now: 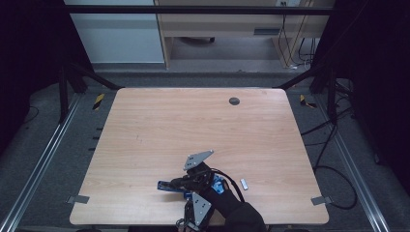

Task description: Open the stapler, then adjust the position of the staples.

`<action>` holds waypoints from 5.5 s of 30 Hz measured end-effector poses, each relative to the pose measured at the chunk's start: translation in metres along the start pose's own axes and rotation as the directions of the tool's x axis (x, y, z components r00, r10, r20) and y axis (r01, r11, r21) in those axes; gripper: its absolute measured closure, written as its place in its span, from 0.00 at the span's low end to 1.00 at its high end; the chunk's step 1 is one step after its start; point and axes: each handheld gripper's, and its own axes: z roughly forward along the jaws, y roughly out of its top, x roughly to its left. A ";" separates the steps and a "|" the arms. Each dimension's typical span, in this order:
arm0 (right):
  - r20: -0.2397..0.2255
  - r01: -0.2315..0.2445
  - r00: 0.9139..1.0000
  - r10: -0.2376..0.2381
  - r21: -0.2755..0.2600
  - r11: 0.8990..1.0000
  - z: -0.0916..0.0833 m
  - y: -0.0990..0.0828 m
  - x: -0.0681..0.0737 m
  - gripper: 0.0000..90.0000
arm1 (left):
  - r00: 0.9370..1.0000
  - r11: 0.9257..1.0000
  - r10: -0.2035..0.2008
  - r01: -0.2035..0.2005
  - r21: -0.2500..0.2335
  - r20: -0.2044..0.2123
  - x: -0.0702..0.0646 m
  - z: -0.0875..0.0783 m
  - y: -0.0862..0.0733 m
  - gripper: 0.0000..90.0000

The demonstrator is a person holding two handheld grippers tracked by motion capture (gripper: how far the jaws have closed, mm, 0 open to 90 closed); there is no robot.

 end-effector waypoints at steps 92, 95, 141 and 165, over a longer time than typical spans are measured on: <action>0.540 -0.105 0.822 0.180 -0.167 0.980 -0.162 -0.072 -0.035 0.68 | 0.977 0.995 0.087 -0.094 0.030 0.193 0.072 -0.017 0.103 0.55; 0.547 -0.121 0.813 0.199 -0.174 0.977 -0.168 -0.075 -0.035 0.70 | 0.978 0.994 0.093 -0.101 0.035 0.185 0.084 -0.020 0.111 0.54; 0.609 -0.268 0.767 0.203 0.017 0.963 -0.153 -0.101 -0.015 0.63 | 0.991 0.988 0.008 0.012 0.151 -0.130 0.244 -0.094 0.047 0.38; 0.593 -0.327 0.778 0.207 0.101 0.939 -0.132 -0.101 -0.018 0.76 | 0.991 0.981 0.021 0.005 0.196 -0.132 0.247 -0.088 0.044 0.40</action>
